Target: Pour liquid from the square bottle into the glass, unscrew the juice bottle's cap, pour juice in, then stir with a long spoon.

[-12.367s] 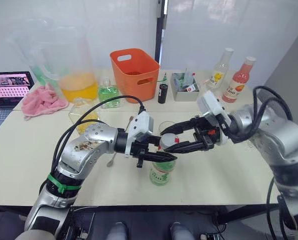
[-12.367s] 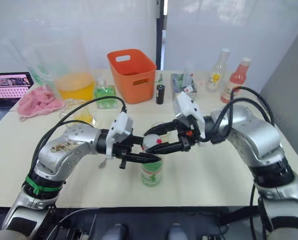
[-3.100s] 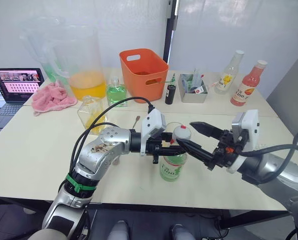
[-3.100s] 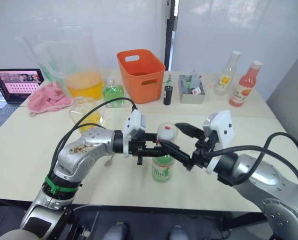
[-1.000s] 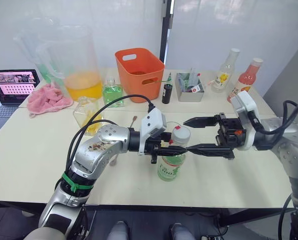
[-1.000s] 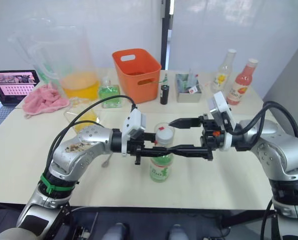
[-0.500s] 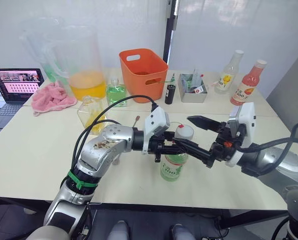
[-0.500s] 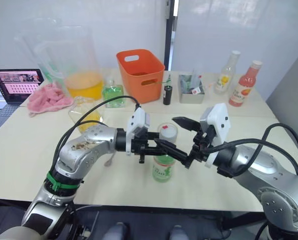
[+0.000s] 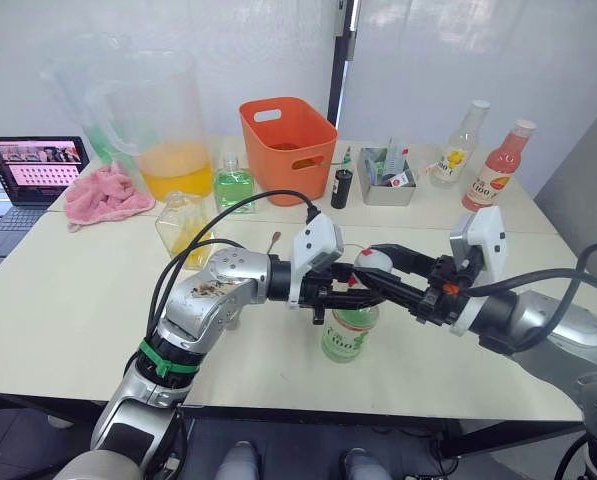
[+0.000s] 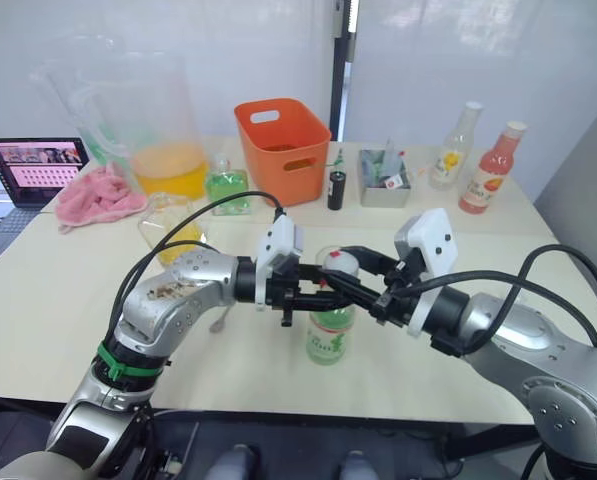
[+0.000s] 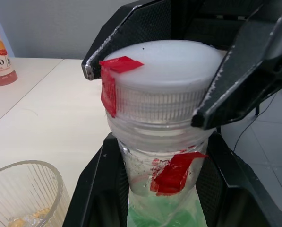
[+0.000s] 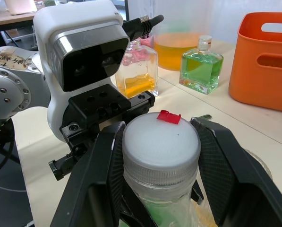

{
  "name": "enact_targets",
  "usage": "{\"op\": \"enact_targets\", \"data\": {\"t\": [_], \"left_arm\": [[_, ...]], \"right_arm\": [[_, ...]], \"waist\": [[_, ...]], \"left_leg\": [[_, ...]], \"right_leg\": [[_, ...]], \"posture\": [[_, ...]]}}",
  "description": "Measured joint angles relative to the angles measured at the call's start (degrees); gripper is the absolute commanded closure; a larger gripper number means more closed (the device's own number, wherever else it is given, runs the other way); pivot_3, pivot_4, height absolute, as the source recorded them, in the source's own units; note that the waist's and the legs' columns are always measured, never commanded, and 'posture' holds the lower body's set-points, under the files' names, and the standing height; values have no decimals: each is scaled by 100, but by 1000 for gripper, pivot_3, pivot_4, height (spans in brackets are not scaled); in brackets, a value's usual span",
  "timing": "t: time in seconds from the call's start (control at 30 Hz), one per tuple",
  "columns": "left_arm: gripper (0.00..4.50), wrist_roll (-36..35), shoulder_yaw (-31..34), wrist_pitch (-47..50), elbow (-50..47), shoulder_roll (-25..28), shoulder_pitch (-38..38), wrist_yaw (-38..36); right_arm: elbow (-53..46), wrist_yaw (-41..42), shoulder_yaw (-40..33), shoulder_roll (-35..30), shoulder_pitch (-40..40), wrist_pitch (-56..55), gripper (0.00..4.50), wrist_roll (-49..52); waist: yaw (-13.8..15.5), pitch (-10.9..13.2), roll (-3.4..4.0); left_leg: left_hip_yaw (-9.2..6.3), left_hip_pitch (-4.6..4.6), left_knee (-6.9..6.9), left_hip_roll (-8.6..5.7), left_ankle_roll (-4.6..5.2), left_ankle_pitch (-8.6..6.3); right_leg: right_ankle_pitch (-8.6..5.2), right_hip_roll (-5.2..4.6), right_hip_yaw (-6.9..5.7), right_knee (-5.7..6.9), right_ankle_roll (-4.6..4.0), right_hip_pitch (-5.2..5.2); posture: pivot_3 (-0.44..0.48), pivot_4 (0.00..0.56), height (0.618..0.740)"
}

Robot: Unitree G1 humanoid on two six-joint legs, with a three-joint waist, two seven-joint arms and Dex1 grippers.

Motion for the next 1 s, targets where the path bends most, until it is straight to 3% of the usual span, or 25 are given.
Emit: {"op": "enact_targets", "data": {"t": [0.13,0.3,0.4,0.57,0.7,0.9,0.93,1.0], "left_arm": [[3067,7,-7,18,-98,70,48,12],[3067,-10,-23,78,-313,253,89,-35],[3067,-12,19,8,-296,408,76,-167],[3067,-18,26,-96,-240,461,78,-314],[3067,-17,57,-102,-243,543,69,-362],[3067,-31,55,-89,-282,523,77,-356],[3067,-34,55,-88,-285,521,78,-354],[3067,-35,58,-83,-286,508,77,-338]], "right_arm": [[212,499,60,-283,-61,-105,2814,-41],[885,1893,454,-617,-407,-580,2814,-522],[1591,2935,976,-622,-1003,-932,2814,-965],[2160,3855,1336,-561,-1383,-1290,2814,-1443],[3412,5529,2170,-571,-2626,-1766,2814,-2153],[4248,6649,2499,-365,-3284,-1975,2814,-2597],[4308,6723,2501,-332,-3315,-1974,1772,-2614],[4358,6855,2566,-294,-3352,-1911,1106,-2715]], "waist": [[3,0,0],[-41,0,0],[-107,0,0],[-102,0,0],[-190,0,1],[-189,0,1],[-185,0,1],[-181,0,1]], "left_leg": [[0,0,0,0,0,0],[0,1,-2,1,0,0],[0,3,-4,1,0,0],[-1,4,-13,2,0,0],[1,9,-10,3,0,0],[-1,7,-24,3,-1,0],[-1,7,-25,3,-1,0],[-1,7,-26,3,-1,0]], "right_leg": [[0,0,0,-2,0,1],[0,1,0,-2,0,0],[0,1,0,-2,1,-2],[7,3,-1,0,18,-3],[9,5,0,6,15,-5],[15,7,0,7,35,-8],[15,7,0,8,35,-9],[14,7,0,8,35,-10]], "posture": [[0,150,740],[0,150,740],[0,150,740],[0,150,740],[0,150,740],[0,150,740],[0,150,740],[0,150,740]]}}
